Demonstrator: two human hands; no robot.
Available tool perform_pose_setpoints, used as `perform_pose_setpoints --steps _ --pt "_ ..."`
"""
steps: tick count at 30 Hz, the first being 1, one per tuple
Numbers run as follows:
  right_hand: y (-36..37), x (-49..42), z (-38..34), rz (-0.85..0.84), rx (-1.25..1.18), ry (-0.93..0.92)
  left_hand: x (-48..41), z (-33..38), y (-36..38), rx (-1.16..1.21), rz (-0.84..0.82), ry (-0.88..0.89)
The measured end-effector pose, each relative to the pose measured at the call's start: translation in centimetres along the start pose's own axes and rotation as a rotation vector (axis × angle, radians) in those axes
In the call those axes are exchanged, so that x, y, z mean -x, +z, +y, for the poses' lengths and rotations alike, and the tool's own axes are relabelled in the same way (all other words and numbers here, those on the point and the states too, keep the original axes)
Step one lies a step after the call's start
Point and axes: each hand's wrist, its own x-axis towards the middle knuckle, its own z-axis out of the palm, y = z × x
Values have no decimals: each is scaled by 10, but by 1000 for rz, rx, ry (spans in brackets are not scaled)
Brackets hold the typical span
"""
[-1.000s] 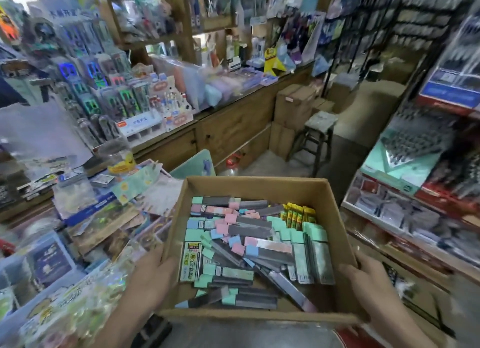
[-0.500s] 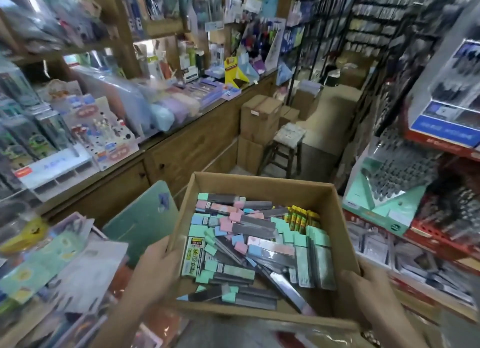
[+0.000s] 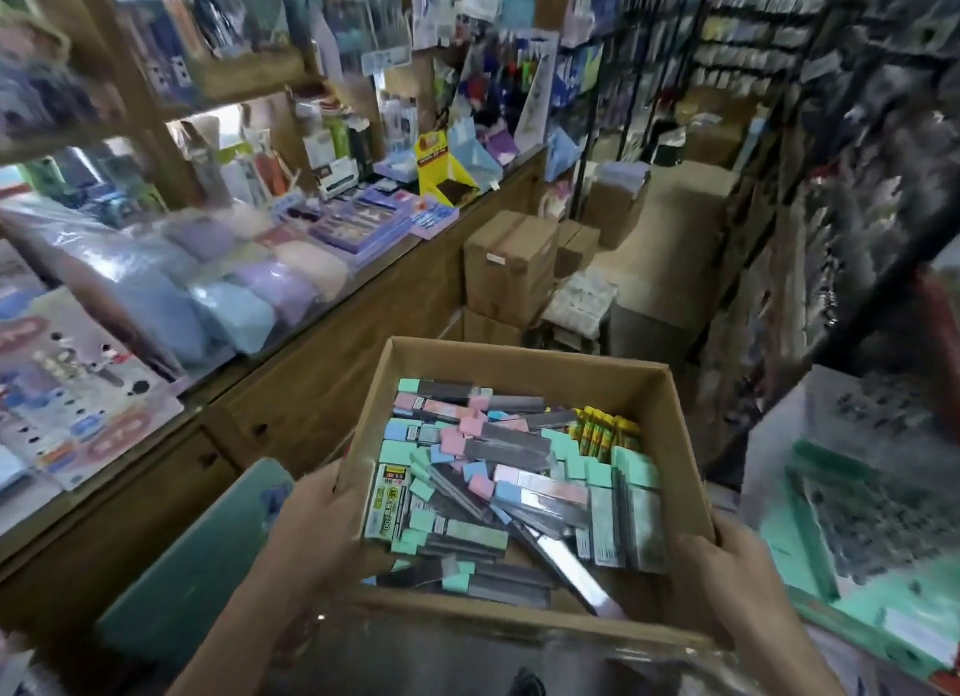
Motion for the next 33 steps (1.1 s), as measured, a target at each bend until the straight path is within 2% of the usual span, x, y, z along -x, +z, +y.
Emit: perform_pose_setpoints --steps 4,12,16,24,29,33 --pt "-3 -87 -41 -59 -9 -12 -67 50 18 1 -1 -59" --pt "-7 -242 -125 -49 -22 -43 -215 127 53 18 16 -93" --pt "1 -322 -156 -4 -63 -56 -305 155 75 -11 28 -72" --pt "6 -474 -220 87 -54 27 -472 237 112 41 -84 -82" --pt "0 -569 -253 49 -53 11 -557 280 140 19 -82 -82" --pt "-5 -662 -273 -11 -48 -15 -615 302 175 23 -24 -153"
